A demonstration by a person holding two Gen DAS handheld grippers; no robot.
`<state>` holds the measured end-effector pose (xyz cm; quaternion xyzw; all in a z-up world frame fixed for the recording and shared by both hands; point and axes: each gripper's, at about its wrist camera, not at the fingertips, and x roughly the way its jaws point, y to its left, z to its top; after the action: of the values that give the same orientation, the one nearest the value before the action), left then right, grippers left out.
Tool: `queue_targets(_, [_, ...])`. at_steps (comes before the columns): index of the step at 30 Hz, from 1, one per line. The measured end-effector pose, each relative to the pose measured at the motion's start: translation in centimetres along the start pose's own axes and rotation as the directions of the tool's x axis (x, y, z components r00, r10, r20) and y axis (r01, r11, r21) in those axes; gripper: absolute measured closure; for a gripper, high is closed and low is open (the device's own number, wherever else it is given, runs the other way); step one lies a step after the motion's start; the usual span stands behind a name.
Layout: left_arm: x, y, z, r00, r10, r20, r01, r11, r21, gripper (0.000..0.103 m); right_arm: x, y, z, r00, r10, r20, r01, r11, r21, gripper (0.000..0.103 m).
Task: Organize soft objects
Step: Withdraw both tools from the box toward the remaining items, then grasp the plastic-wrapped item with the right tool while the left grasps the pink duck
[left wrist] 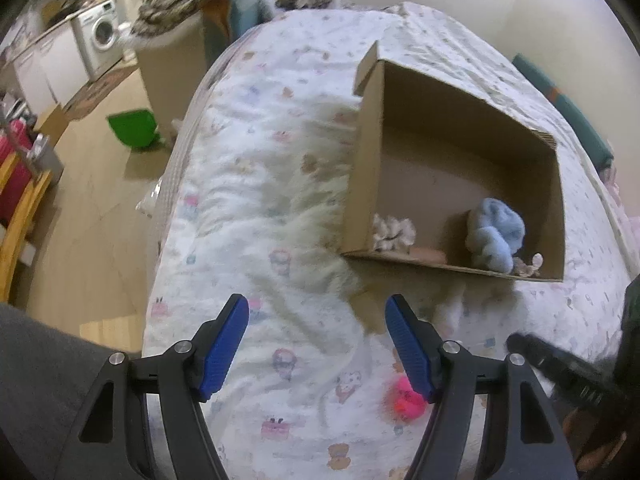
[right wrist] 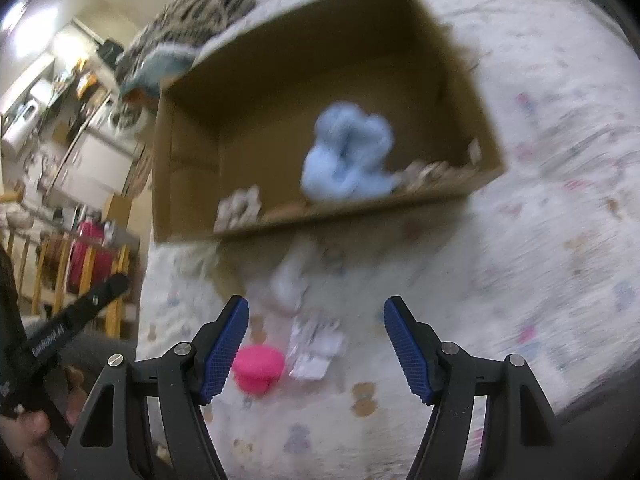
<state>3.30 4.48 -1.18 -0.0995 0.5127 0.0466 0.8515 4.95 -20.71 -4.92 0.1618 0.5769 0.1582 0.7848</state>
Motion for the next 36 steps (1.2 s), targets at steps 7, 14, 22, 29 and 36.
queue_targets(7, [1.1, 0.3, 0.0, 0.999, -0.03, -0.042, 0.028, 0.998, -0.052, 0.035, 4.5, 0.7, -1.1, 0.987, -0.041, -0.157, 0.037, 0.999, -0.03, 0.028])
queue_targets(14, [1.3, -0.5, -0.1, 0.998, -0.033, -0.048, 0.032, 0.999, -0.027, 0.035, 7.3, 1.6, -1.1, 0.969, -0.135, -0.208, 0.115, 0.988, -0.102, 0.04])
queue_targets(22, [1.9, -1.0, -0.3, 0.997, -0.036, -0.07, 0.035, 0.999, -0.012, 0.035, 7.6, 1.5, -1.3, 0.96, -0.188, -0.208, 0.161, 0.977, -0.14, 0.064])
queue_targets(29, [2.7, -2.2, -1.6, 0.993, -0.047, -0.11, 0.052, 0.998, 0.046, 0.035, 5.3, 0.1, -0.9, 0.972, -0.169, -0.163, 0.154, 0.983, -0.102, 0.071])
queue_targets(36, [4.7, -6.4, -4.3, 0.954, -0.161, -0.252, 0.205, 0.966, 0.158, 0.035, 1.6, -1.4, -0.3, 0.989, -0.113, -0.097, 0.112, 0.994, -0.019, 0.071])
